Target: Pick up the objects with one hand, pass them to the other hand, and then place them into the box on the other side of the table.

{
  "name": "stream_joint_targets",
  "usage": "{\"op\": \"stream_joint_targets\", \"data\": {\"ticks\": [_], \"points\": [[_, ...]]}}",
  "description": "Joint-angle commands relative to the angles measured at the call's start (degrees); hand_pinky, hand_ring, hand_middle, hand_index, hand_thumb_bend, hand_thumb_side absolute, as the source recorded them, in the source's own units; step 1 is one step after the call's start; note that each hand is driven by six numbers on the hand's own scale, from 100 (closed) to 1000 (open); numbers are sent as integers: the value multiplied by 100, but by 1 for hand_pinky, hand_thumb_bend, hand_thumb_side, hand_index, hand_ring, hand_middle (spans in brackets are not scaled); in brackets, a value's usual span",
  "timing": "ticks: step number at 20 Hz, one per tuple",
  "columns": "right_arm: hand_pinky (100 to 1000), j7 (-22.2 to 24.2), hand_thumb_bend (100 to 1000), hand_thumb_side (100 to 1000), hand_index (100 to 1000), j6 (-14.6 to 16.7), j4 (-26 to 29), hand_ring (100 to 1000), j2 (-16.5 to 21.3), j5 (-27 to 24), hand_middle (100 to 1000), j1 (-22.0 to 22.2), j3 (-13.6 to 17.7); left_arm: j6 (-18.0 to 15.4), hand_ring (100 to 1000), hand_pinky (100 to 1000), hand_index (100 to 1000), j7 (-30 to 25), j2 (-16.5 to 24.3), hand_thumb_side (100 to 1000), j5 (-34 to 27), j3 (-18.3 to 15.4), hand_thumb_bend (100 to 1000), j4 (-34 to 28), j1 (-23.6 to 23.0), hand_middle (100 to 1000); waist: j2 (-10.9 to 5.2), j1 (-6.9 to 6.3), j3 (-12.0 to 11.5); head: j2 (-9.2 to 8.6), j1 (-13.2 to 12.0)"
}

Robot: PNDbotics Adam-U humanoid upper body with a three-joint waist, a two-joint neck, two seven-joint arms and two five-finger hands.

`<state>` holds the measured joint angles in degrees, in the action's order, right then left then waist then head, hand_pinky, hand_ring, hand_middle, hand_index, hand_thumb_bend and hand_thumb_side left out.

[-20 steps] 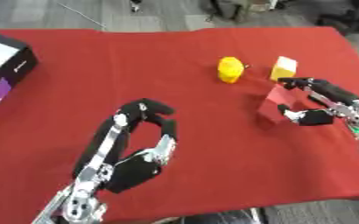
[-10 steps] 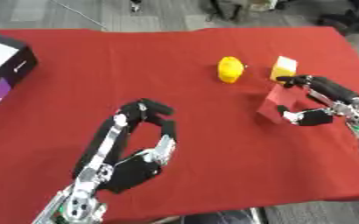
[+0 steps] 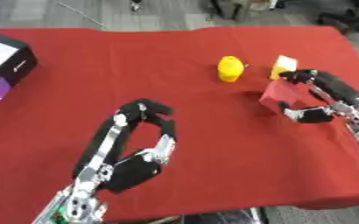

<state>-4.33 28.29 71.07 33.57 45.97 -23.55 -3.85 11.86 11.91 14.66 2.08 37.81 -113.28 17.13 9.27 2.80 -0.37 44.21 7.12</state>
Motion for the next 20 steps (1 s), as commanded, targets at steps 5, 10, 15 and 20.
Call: {"op": "stream_joint_targets", "data": {"ticks": [5, 10, 15, 20], "points": [[790, -142, 100, 100, 867, -62, 597, 661, 160, -366, 298, 24, -11, -4, 606, 916, 694, 18, 11, 389, 3, -38, 100, -131, 51, 650, -54, 0, 5, -9, -27], [790, -69, 100, 100, 867, -51, 1045, 660, 149, -596, 294, 85, -87, 8, 606, 916, 694, 18, 18, 391, 2, -39, 100, -131, 54, 651, -53, -5, 11, -9, -62], [794, 44, 100, 100, 865, 13, 1603, 658, 88, -867, 285, 138, -232, 43, 605, 917, 694, 46, 50, 389, 7, -60, 100, -131, 70, 650, -51, -11, 15, -9, -136], [784, 155, 100, 100, 868, 97, 2459, 653, 5, -1244, 288, 212, -433, 44, 607, 914, 696, 91, 185, 398, -4, -136, 100, -131, 176, 651, -52, -15, 19, -9, -369]]}}
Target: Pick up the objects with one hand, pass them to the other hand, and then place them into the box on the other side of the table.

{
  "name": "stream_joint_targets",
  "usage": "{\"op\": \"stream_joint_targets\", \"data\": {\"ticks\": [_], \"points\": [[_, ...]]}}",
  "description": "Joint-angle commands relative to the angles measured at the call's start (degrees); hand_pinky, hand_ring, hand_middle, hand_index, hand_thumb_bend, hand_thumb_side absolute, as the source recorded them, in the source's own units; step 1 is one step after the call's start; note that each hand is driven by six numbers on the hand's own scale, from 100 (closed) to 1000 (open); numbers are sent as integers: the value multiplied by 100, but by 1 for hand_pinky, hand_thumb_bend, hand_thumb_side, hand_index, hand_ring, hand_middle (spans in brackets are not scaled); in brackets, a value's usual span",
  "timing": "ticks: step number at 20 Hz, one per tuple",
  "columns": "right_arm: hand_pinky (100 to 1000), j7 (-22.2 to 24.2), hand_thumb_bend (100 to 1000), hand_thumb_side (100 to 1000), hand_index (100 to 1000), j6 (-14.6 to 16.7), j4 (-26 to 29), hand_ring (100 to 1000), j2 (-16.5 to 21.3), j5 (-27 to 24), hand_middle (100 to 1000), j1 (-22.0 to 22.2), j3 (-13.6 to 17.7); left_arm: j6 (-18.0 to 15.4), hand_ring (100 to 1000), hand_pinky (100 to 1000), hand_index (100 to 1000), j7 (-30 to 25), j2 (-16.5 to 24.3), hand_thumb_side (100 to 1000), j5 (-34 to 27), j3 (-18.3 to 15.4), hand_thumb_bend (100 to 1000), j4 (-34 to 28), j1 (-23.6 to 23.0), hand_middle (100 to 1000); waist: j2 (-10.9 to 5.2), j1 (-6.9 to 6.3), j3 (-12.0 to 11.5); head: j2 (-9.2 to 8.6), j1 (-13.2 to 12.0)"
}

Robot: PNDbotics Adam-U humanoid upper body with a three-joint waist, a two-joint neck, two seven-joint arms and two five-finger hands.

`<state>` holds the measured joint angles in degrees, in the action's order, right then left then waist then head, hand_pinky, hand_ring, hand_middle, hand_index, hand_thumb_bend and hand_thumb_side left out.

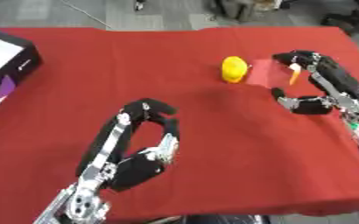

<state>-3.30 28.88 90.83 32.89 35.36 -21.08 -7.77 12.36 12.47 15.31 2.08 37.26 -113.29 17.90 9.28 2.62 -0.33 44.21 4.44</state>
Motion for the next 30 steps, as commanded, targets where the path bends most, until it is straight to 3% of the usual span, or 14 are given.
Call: {"op": "stream_joint_targets", "data": {"ticks": [1, 5, 13, 20, 30], "points": [[780, 69, 100, 100, 868, 47, 655, 652, 60, -247, 287, -17, -76, -9, 608, 914, 696, 38, 158, 406, -16, -96, 100, -130, 123, 652, -53, 3, 15, -9, -131], [771, 150, 100, 100, 872, 128, 1339, 652, 13, -452, 291, 30, -235, -3, 619, 918, 699, -8, 378, 431, -79, -138, 108, -130, 242, 662, -58, 7, 11, -9, -203], [764, 485, 100, 100, 876, 277, 2244, 654, 38, -838, 299, 11, -530, -33, 742, 991, 704, -320, 927, 558, -509, -124, 326, -130, 435, 738, -61, 16, 3, -9, -245], [757, 662, 100, 100, 880, 542, 2375, 655, 53, -1102, 305, -113, -674, -265, 829, 1000, 711, -737, 1375, 663, -1069, -108, 426, -130, 553, 816, -54, 3, -1, -9, -248], [745, 744, 100, 100, 885, 1044, 2376, 654, 116, -1244, 312, -336, -940, -636, 835, 1000, 704, -942, 1750, 782, -2470, 79, 531, -130, 690, 843, -52, -15, 0, -9, -226]]}}
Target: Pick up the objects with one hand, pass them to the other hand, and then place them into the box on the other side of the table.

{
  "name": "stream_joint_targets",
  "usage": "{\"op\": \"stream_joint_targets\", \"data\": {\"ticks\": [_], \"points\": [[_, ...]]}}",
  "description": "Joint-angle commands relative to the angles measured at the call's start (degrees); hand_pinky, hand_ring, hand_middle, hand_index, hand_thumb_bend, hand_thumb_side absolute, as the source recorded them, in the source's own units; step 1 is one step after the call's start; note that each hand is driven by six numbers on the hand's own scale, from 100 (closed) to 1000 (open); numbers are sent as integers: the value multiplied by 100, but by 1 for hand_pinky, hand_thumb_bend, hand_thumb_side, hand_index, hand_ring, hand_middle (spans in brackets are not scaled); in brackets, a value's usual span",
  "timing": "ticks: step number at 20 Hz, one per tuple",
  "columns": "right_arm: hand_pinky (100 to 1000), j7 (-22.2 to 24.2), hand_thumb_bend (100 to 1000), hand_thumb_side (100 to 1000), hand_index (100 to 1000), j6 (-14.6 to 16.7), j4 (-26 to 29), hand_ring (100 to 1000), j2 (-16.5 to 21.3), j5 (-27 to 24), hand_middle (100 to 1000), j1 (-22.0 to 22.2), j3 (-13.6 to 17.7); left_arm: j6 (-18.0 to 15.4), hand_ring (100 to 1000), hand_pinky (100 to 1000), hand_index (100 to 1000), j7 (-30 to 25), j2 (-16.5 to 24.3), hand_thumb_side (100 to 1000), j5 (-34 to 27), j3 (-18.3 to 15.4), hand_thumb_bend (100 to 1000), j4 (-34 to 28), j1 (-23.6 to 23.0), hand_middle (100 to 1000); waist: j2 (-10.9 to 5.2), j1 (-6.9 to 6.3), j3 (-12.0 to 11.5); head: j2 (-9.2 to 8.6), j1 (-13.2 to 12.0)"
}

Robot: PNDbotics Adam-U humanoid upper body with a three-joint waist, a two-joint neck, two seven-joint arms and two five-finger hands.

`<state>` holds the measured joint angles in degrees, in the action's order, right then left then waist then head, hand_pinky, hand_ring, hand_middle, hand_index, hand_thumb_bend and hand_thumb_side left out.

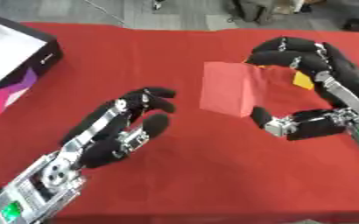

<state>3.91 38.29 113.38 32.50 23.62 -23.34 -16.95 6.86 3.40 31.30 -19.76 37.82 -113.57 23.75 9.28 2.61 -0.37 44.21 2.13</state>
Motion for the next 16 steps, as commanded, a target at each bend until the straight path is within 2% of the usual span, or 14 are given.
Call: {"op": "stream_joint_targets", "data": {"ticks": [1, 4, 8, 12, 16], "points": [[745, 41, 100, 100, 886, 138, 121, 654, 153, -77, 312, -139, -50, -105, 834, 1000, 704, -46, 165, 785, -390, 51, 533, -103, 124, 844, -52, -17, 2, -9, 9], [742, 99, 100, 100, 886, 222, 121, 654, 134, -113, 314, -236, -130, -110, 827, 1000, 707, -39, 184, 778, -621, 130, 531, -103, 183, 844, -53, -23, -7, -12, 28], [740, 194, 100, 100, 886, 312, 121, 654, 88, -168, 314, -361, -236, -39, 826, 1000, 714, 106, 191, 706, -864, 243, 507, -103, 289, 852, -60, -24, -19, -31, 45], [742, 295, 100, 100, 885, 343, 121, 654, 30, -280, 312, -454, -316, 88, 861, 1000, 718, 294, 184, 673, -1077, 359, 542, -103, 426, 900, -64, -17, -17, -49, 54], [742, 390, 100, 100, 886, 342, 121, 654, -22, -390, 312, -531, -353, 245, 904, 1000, 725, 449, 185, 639, -1198, 443, 540, -103, 554, 932, -69, -8, -17, -42, 55]]}}
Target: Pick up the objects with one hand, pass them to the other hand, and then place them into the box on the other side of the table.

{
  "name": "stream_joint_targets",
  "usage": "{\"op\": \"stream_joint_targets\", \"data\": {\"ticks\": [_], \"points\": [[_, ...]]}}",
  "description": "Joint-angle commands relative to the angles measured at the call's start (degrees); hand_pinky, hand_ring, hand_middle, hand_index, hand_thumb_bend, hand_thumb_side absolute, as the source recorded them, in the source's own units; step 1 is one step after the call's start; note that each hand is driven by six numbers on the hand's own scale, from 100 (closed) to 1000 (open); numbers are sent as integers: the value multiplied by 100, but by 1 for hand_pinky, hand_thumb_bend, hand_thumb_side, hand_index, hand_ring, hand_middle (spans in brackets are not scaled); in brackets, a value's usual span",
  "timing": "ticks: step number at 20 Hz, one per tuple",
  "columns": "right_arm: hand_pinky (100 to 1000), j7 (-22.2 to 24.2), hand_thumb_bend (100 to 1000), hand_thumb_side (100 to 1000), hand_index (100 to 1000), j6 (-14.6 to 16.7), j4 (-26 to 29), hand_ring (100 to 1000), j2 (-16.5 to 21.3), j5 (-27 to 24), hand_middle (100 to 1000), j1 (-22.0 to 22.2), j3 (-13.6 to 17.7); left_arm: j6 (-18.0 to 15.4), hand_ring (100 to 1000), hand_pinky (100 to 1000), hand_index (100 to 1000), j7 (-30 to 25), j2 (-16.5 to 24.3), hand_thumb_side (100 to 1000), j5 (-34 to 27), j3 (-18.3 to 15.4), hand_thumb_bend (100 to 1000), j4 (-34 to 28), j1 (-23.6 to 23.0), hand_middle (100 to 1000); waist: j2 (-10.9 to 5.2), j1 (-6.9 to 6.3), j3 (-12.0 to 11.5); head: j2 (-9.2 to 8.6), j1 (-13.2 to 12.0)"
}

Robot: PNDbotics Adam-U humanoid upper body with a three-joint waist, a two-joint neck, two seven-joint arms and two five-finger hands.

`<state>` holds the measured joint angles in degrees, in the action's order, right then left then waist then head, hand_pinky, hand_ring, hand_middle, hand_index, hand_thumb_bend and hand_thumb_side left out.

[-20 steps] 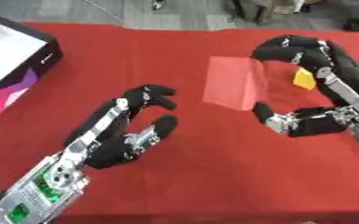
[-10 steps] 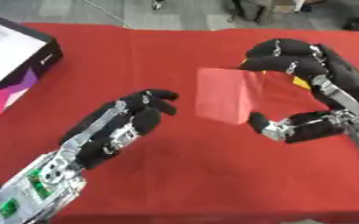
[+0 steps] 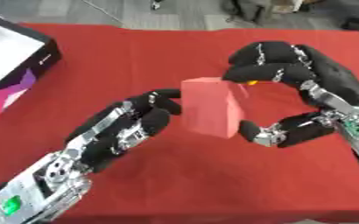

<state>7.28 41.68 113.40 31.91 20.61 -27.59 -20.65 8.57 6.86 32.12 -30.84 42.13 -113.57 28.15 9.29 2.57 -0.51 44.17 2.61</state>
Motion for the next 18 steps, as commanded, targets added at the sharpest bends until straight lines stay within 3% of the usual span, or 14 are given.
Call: {"op": "stream_joint_targets", "data": {"ticks": [1, 9, 18], "points": [[742, 75, 100, 100, 886, 4, 119, 654, 30, -108, 312, -117, 11, 120, 907, 1000, 726, 149, 99, 636, -113, 26, 541, -102, 140, 935, -71, -2, -2, -45, 9], [741, 162, 100, 100, 887, 7, 119, 654, 2, -196, 329, -167, -4, 317, 928, 1000, 733, 390, 17, 686, -357, 140, 593, -102, 297, 959, -78, 9, 1, -52, 8], [740, 198, 100, 100, 887, 20, 119, 653, -15, -223, 355, -205, -20, 199, 917, 1000, 733, 228, -59, 713, -617, 269, 597, -102, 375, 957, -74, 10, 1, -31, 16]]}}
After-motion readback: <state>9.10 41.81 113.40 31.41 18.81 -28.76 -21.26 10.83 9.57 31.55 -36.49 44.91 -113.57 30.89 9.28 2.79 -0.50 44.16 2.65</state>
